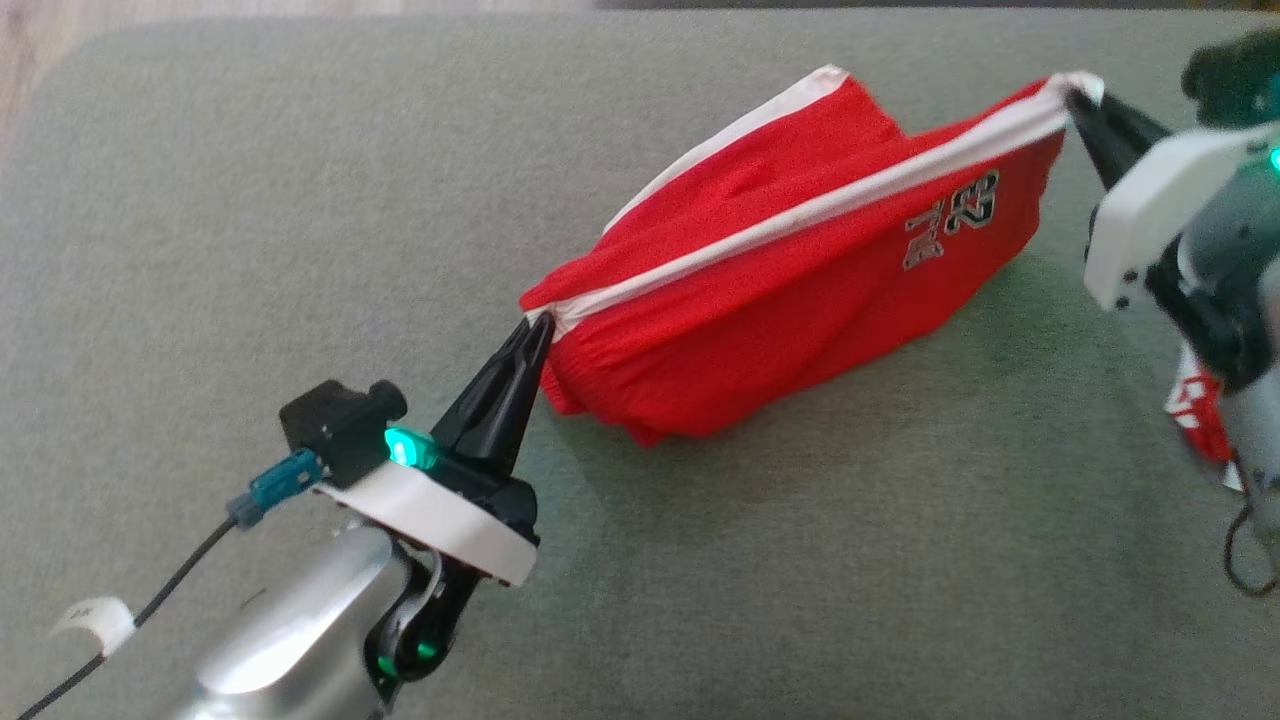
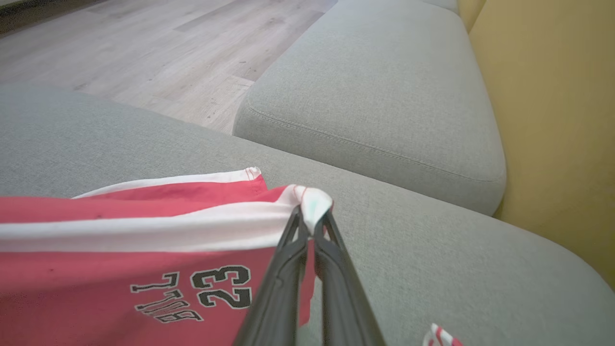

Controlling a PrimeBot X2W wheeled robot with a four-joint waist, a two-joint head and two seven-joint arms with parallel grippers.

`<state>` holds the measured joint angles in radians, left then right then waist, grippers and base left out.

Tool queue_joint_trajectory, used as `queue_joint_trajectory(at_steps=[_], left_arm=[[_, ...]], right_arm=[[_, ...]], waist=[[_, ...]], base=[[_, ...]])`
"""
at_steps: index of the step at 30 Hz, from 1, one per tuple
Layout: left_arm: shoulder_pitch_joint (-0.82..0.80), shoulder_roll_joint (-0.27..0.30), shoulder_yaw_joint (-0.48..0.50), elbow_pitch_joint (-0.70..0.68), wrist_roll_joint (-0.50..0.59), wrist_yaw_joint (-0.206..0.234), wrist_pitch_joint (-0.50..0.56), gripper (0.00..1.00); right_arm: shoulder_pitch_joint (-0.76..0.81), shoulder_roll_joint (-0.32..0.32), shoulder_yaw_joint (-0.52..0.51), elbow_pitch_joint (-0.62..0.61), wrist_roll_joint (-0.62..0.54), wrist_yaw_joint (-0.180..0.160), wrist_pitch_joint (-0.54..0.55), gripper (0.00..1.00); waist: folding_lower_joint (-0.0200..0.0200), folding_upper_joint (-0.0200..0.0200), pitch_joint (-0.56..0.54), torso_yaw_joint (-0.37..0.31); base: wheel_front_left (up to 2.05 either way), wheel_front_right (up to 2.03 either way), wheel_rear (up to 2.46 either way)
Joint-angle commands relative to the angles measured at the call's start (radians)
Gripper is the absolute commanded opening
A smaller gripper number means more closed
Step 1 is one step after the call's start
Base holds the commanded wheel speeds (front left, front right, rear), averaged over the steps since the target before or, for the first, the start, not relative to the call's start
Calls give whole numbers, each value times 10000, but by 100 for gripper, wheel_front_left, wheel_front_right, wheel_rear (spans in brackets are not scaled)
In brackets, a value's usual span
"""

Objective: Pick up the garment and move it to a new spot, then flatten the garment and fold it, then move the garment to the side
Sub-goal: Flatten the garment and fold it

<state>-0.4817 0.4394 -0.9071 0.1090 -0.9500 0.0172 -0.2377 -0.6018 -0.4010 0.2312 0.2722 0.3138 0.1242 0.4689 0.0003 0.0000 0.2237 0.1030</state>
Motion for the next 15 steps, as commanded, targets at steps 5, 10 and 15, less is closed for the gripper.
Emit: queue_joint_trajectory(at_steps=[5, 10, 15], left_arm=[[-827, -271, 528, 389, 69, -291, -106, 0], [-1119, -586, 476, 914, 130, -484, -126, 0], [-1454, -893, 450, 1376, 189, -621, -139, 0]], right_arm=[[-1736, -316, 875, 1053, -4, 65, -203, 0], [-2637, -284, 1416, 2154, -37, 65, -446, 0], [-3399, -274, 1893, 3163, -18, 65, -732, 0]], waist=[[-3, 0, 750, 706], [-3, 0, 1077, 1004], [-3, 0, 1440, 1314]], base=[[0, 0, 0], [0, 0, 0], [0, 0, 0]])
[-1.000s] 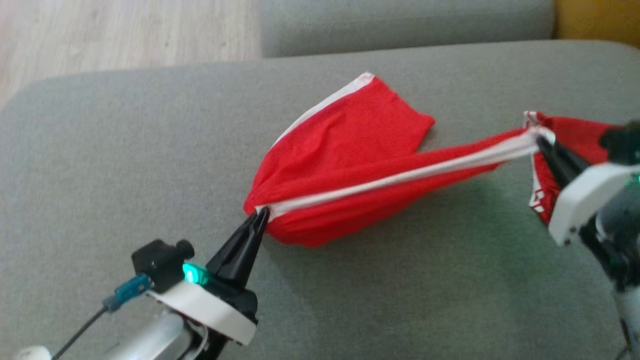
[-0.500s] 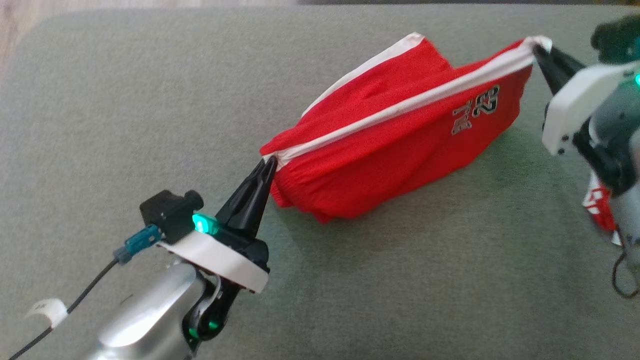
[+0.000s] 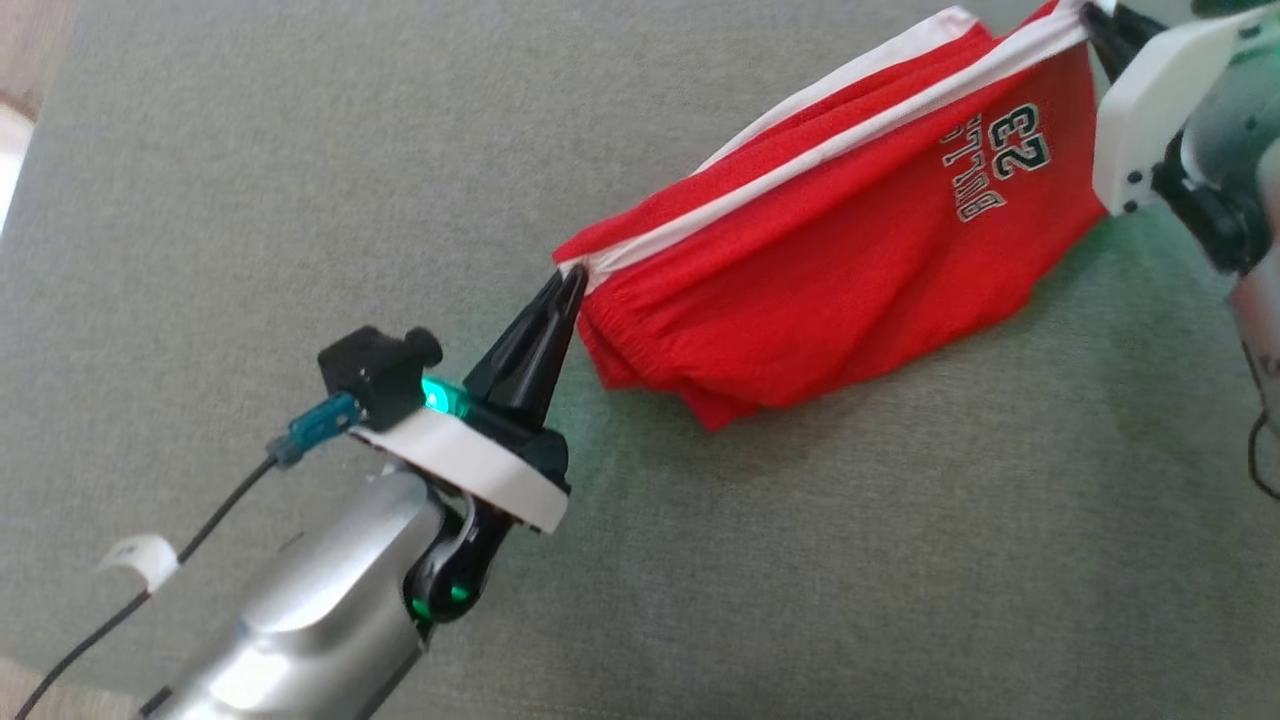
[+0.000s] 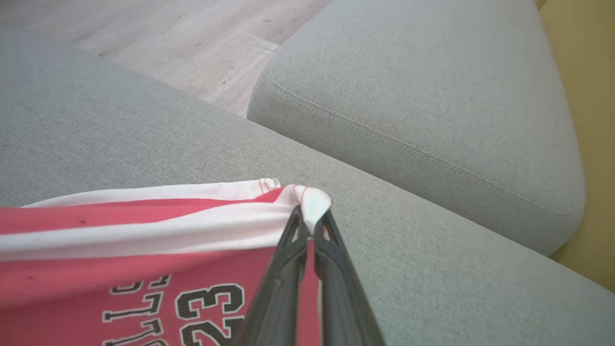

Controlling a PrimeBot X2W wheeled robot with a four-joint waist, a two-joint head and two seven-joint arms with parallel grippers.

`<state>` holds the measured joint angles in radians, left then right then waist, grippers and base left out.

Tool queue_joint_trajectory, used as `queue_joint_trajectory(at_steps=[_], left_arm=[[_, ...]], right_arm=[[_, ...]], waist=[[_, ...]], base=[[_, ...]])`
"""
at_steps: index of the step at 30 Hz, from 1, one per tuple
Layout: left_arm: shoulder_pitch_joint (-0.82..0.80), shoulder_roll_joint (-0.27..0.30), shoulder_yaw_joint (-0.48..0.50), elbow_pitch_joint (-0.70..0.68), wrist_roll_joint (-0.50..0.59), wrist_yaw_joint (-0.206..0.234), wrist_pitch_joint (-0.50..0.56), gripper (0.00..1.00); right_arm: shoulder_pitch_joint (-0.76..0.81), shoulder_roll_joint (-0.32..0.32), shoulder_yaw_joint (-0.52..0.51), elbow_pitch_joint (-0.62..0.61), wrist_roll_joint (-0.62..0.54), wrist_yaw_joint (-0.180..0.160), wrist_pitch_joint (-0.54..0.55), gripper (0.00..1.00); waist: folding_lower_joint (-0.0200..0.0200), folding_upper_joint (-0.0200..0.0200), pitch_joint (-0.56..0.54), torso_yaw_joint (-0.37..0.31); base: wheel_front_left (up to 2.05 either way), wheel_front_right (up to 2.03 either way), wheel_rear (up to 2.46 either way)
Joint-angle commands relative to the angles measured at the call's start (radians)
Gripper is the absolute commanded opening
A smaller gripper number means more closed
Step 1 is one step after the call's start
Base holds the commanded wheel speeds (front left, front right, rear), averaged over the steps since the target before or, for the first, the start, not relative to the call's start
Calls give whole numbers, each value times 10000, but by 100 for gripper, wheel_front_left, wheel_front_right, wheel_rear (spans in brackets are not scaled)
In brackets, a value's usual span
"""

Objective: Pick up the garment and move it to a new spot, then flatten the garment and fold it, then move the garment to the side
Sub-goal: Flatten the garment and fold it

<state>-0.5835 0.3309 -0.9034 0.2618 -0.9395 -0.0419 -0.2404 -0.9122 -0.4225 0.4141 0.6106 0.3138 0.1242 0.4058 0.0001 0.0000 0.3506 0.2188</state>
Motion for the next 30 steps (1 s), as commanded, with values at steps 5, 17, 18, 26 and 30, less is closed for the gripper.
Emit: queue_joint_trajectory(at_steps=[5, 17, 18, 26, 30], left_arm=[[-744, -91, 363, 262, 176, -191, -131, 0], [-1081, -490, 242, 989, 367, -442, -163, 0], [-1098, -513, 252, 1060, 377, -439, -166, 47], [-1099, -550, 679, 1322, 356, -357, -195, 100], [-964, -489, 1155, 1222, 360, -200, -207, 100]], right_arm=[[-885, -38, 504, 607, -35, 65, -363, 0], [-1708, 177, 1185, 2012, 238, 65, -997, 72], [-1759, 202, 1209, 2188, 260, 65, -953, 100], [-2028, 521, 956, 2812, 803, 65, -1958, 100], [-1955, 602, 803, 2661, 1222, 65, -2766, 100]], waist=[[-1, 0, 528, 429], [-1, 0, 923, 759], [-1, 0, 925, 758], [-1, 0, 617, 425], [-1, 0, 267, 126]], base=[[0, 0, 0], [0, 0, 0], [0, 0, 0], [0, 0, 0], [0, 0, 0]])
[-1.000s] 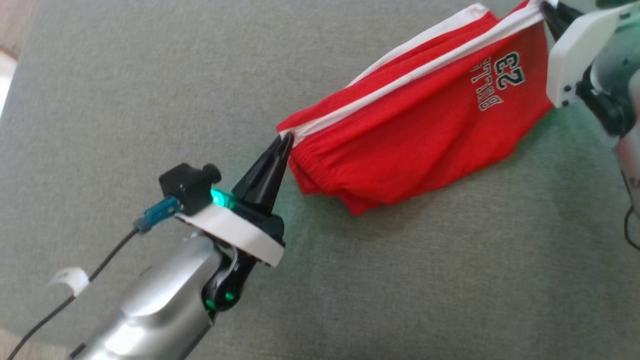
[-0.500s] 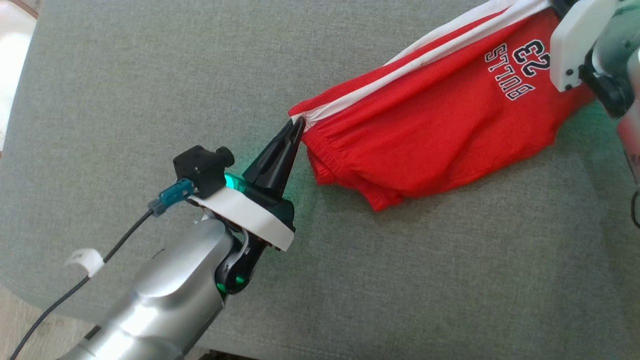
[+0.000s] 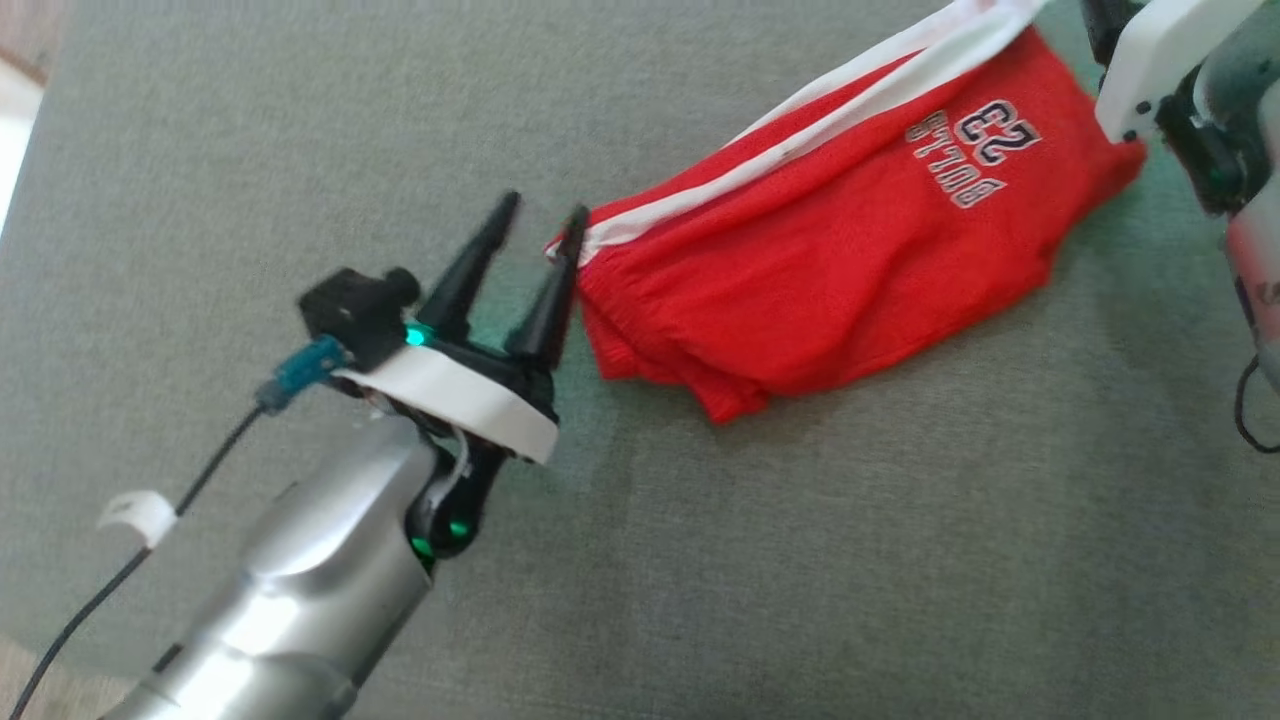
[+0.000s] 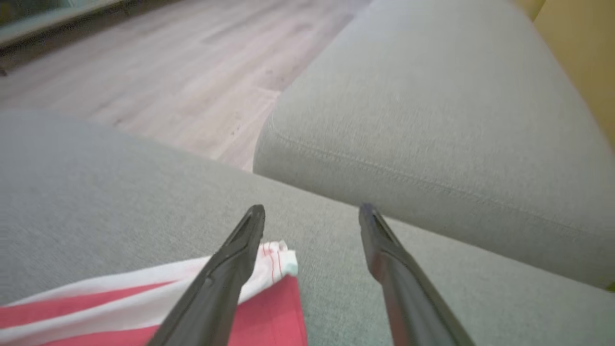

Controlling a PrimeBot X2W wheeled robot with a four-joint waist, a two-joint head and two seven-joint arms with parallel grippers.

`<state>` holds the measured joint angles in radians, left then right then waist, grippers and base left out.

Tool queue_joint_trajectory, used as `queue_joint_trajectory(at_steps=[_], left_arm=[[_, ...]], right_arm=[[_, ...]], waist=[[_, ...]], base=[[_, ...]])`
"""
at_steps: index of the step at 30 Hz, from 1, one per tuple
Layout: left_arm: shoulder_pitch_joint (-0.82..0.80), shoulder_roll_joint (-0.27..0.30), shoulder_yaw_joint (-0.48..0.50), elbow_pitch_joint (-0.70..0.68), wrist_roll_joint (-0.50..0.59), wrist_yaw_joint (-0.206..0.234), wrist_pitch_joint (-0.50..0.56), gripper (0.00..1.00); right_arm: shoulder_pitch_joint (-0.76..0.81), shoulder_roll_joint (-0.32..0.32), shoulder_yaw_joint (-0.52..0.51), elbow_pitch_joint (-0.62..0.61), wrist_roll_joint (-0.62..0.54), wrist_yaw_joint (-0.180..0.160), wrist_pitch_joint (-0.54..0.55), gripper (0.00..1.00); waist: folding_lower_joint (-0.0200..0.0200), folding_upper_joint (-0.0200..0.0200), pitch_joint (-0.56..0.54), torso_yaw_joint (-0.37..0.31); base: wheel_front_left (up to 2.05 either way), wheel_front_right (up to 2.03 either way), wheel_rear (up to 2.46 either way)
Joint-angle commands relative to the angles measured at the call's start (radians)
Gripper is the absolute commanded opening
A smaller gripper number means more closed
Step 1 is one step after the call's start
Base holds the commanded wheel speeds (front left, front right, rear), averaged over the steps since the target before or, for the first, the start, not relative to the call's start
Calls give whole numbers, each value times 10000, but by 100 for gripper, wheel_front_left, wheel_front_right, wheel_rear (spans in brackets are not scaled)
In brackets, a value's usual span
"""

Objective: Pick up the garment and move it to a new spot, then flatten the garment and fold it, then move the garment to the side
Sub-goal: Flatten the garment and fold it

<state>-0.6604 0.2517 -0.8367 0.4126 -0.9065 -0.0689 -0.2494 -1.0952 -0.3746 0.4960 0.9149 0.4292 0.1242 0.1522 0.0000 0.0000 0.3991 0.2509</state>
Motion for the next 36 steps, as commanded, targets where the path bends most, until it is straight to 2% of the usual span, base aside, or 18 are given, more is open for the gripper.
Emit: queue_joint_trajectory(at_steps=[1, 5, 11, 12, 16, 21, 22, 23, 26, 29, 33, 36], left_arm=[[-137, 315, 669, -365, 45, 119, -118, 100], [242, 385, 1602, -827, 282, 386, -121, 100], [1053, 373, 3155, -1621, 1278, 881, -122, 100], [1400, 271, 3682, -1838, 1588, 1002, -122, 100], [2115, 58, 4510, -2166, 2295, 1095, -123, 100], [3077, -332, 5226, -2270, 2925, 883, -123, 100], [3457, -455, 5486, -2263, 3229, 768, -123, 100], [3457, -455, 5486, -2263, 3229, 768, -123, 100], [4048, -718, 5905, -2248, 3696, 567, -123, 100], [4637, -1026, 6325, -2227, 4150, 349, -123, 100], [5326, -1427, 6689, -2113, 4644, 53, -123, 100], [5576, -1642, 6850, -2115, 4958, -126, -124, 100]], right_arm=[[-83, 104, -37, -479, 95, 65, -497, 100], [281, 144, -275, -980, 316, 65, -1499, 100], [1381, 406, -795, -1849, 336, 65, -2615, 100], [1823, 439, -1020, -2113, -105, 65, -2967, 100], [2959, 1074, -1906, -2611, -525, 65, -3369, 100], [4691, 2250, -3127, -3538, -1534, 65, -3739, 100], [5434, 2699, -3675, -3977, -1954, 65, -3828, 100], [5434, 2699, -3675, -3977, -1954, 65, -3828, 100], [6595, 3103, -4176, -4608, -2361, 65, -3893, 100], [7646, 3223, -4416, -5087, -2504, 65, -3921, 100], [8580, 3238, -4368, -5410, -1891, 65, -3955, 100], [8883, 3240, -4342, -5505, -1847, 65, -3966, 100]], waist=[[0, 0, -321, -279], [0, 0, -763, -662], [0, 0, -1482, -1236], [0, 0, -1707, -1414], [0, 0, -2104, -1765], [0, 0, -2502, -2129], [0, 0, -2623, -2261], [0, 0, -2623, -2261], [0, 0, -2812, -2417], [0, 0, -2965, -2535], [0, 0, -3108, -2616], [0, 0, -3133, -2623]], base=[[0, 0, 0], [0, 0, 0], [0, 0, 0], [0, 0, 0], [0, 0, 0], [0, 0, 0], [0, 0, 0], [0, 0, 0], [0, 0, 0], [0, 0, 0], [0, 0, 0], [0, 0, 0]])
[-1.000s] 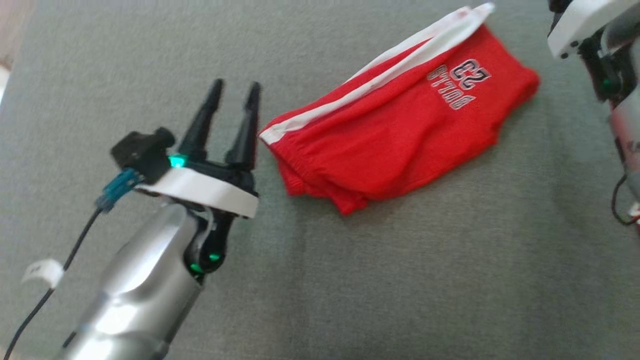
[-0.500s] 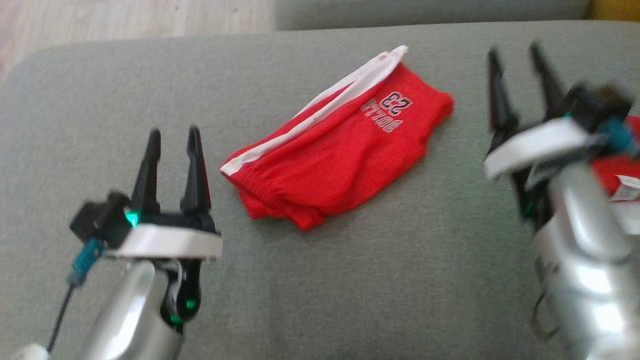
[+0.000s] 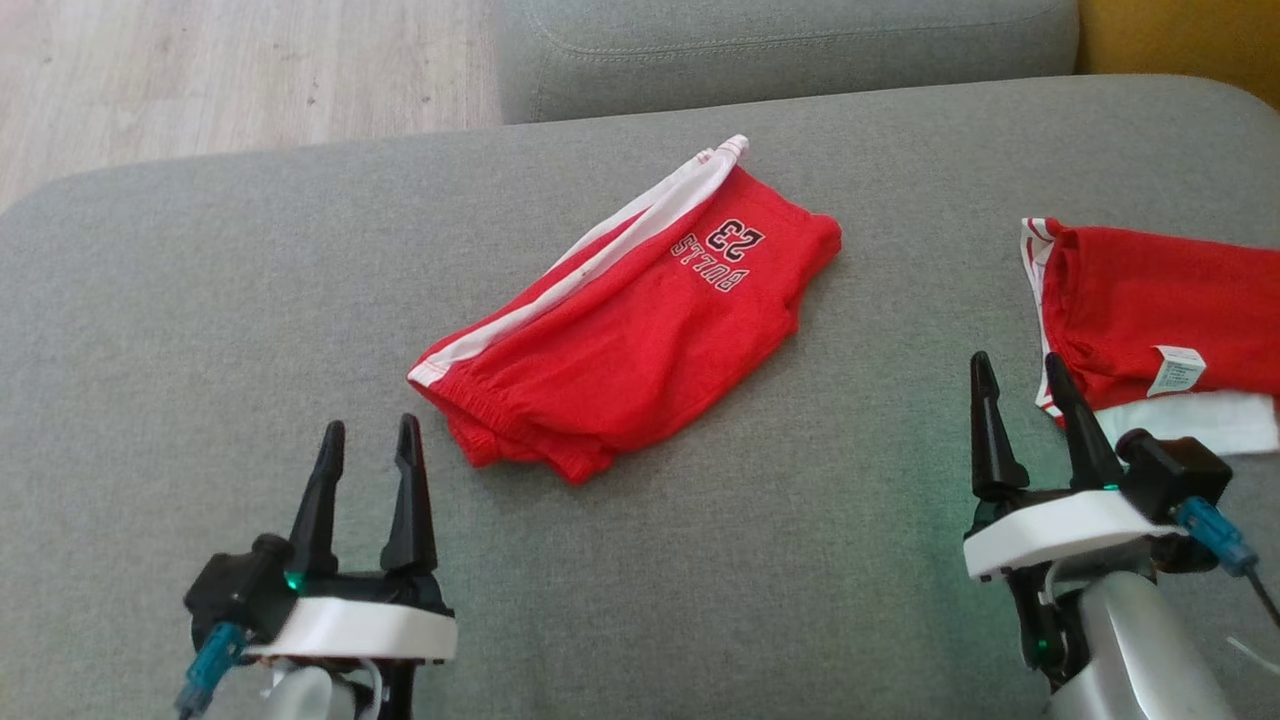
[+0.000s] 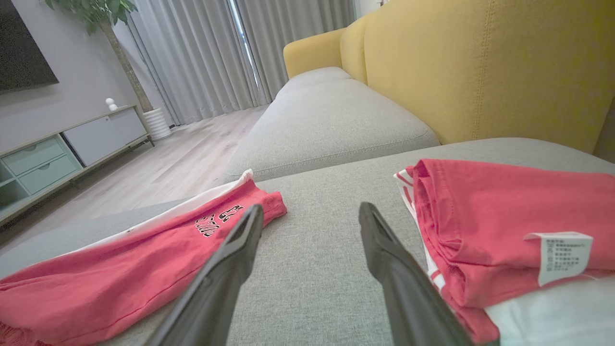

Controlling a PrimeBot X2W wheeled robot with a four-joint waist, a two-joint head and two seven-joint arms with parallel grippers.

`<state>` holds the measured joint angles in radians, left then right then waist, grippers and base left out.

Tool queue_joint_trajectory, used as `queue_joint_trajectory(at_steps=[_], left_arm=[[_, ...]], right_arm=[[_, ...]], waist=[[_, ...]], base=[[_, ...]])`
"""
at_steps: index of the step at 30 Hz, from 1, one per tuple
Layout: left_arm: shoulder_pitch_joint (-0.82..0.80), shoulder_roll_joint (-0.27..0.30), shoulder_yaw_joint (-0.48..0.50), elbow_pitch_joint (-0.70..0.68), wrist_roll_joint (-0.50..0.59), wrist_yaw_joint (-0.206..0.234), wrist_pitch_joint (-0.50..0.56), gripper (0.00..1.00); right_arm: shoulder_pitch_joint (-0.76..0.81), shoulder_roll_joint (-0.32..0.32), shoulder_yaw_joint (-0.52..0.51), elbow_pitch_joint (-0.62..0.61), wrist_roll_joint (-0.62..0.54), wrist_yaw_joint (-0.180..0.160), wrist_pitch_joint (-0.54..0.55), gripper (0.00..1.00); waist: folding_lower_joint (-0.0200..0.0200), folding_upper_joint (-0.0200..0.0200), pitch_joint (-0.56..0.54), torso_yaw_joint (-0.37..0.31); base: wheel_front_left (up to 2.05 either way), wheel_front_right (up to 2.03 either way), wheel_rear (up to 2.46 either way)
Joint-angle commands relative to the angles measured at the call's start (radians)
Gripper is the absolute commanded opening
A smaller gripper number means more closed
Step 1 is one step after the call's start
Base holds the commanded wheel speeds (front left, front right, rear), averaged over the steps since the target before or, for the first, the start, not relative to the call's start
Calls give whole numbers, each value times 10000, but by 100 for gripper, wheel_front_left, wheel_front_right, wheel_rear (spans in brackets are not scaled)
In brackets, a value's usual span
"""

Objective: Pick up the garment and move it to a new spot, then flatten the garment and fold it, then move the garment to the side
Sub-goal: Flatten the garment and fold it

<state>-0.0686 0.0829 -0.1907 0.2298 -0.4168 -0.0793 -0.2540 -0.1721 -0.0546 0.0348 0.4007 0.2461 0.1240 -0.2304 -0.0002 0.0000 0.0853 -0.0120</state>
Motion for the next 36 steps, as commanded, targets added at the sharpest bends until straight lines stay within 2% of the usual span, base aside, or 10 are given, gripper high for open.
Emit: queue_joint_trajectory(at_steps=[1, 7, 19, 24, 31, 36], left_arm=[[-307, -14, 435, -290, 135, -71, -78, 100], [-353, -236, 646, -215, 452, -303, -78, 100], [-512, -317, 825, -105, 660, -447, -78, 100], [-784, -323, 628, -184, 580, -474, -78, 100], [-1090, -325, 357, -223, 431, -486, -78, 100], [-1316, -326, 78, -129, 335, -492, -78, 100]], right_arm=[[-306, 40, 257, -372, -28, 67, -137, 100], [-340, 42, 85, -446, -90, 67, 7, 100], [-507, 42, -29, -524, -42, 67, 128, 100], [-978, 43, -293, -243, -326, 67, 673, 100], [-2198, 43, -533, 894, 915, 67, 1693, 100], [-3541, 43, -617, 2461, 2253, 67, 2313, 100]], waist=[[2, 0, 6, 17], [2, 0, 42, 126], [2, 0, 222, 412], [2, 0, 562, 685], [2, 0, 1111, 1174], [2, 0, 1525, 1628]], base=[[0, 0, 0], [0, 0, 0], [0, 0, 0], [0, 0, 0], [0, 0, 0], [0, 0, 0]])
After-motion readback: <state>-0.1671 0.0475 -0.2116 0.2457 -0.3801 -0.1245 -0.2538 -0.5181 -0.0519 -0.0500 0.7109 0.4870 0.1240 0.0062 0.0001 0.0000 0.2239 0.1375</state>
